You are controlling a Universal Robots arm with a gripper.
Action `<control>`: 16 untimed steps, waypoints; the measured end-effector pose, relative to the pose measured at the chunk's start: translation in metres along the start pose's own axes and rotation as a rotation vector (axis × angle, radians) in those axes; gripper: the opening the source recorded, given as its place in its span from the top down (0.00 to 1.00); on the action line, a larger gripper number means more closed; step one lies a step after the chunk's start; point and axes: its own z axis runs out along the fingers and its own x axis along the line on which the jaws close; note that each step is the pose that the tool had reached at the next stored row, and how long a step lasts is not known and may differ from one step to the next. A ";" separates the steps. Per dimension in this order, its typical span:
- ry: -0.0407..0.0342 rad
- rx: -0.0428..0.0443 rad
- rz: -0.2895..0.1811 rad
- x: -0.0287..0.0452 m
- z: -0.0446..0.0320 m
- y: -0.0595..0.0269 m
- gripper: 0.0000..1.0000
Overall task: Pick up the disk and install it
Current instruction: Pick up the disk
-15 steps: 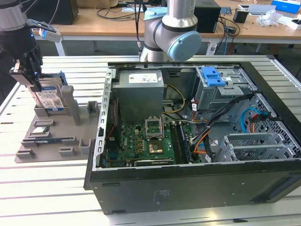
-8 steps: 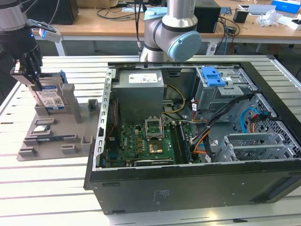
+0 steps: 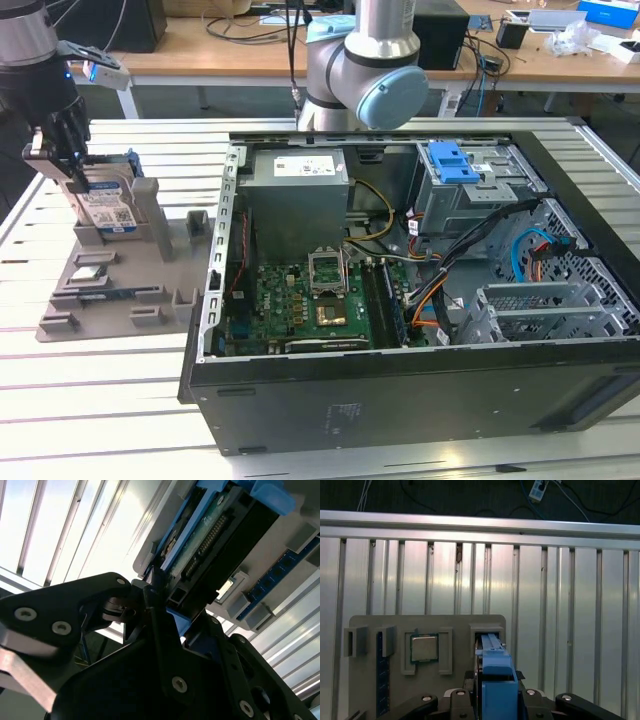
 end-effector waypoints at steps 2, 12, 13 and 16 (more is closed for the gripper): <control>0.0000 0.0000 0.000 0.0000 0.0000 0.0000 0.63; 0.0000 0.0000 0.000 -0.0001 -0.0046 0.0002 0.63; 0.0000 0.0001 0.000 -0.0002 -0.0085 0.0003 0.63; 0.0000 0.0000 0.000 -0.0004 -0.0187 0.0008 0.63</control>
